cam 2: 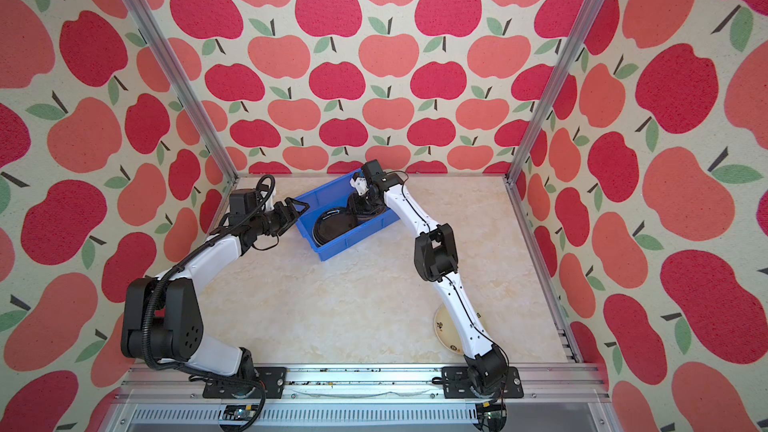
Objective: Place the plates into the plastic bin on the countertop
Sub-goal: 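Lower the black plate upright against the blue-and-white plate with the right gripper, then open the right gripper and withdraw it while the left reaches toward the cream plate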
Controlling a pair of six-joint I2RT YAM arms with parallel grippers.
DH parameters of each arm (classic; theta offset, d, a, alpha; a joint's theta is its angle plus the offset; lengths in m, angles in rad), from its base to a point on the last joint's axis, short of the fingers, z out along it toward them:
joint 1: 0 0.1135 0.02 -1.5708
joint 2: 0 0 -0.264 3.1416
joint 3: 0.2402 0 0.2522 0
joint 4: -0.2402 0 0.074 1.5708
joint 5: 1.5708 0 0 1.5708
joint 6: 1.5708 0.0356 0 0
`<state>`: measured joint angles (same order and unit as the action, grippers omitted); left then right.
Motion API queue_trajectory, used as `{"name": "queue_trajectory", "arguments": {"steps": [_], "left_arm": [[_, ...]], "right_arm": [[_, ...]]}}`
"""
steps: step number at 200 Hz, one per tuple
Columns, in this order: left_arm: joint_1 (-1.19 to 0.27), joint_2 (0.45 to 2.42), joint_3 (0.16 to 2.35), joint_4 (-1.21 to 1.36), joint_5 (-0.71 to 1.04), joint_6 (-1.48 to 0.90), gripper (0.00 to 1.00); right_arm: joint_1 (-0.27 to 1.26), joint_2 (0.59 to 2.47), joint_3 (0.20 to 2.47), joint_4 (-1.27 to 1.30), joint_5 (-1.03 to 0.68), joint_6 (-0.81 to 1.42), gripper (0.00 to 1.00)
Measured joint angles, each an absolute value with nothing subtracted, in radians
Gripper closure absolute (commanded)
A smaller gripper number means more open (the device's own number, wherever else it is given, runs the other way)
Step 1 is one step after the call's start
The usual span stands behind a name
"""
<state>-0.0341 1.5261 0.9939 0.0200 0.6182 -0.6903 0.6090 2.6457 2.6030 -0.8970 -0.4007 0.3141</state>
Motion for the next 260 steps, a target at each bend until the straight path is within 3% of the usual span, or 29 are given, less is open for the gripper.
{"name": "queue_trajectory", "arguments": {"steps": [80, 119, 145, 215, 260], "left_arm": [[-0.038, 1.541, 0.994, 0.021, 0.618, -0.689, 0.17], [-0.046, 1.562, 0.994, 0.021, 0.618, -0.682, 0.17], [-0.048, 1.565, 0.994, 0.021, 0.618, -0.679, 0.17], [-0.056, 1.576, 0.994, 0.02, 0.617, -0.66, 0.17], [-0.109, 1.578, 1.024, -0.017, 0.59, -0.625, 0.15]], "right_arm": [[0.63, 2.609, 2.621, -0.974, -0.243, 0.279, 0.55], [0.635, 2.609, 2.622, -0.994, -0.226, 0.268, 0.66], [0.635, 2.624, 2.628, -0.985, -0.253, 0.278, 0.67], [0.635, 2.671, 2.63, -0.939, -0.325, 0.312, 0.68], [0.628, 2.65, 2.62, -0.933, -0.305, 0.311, 0.55]]}}
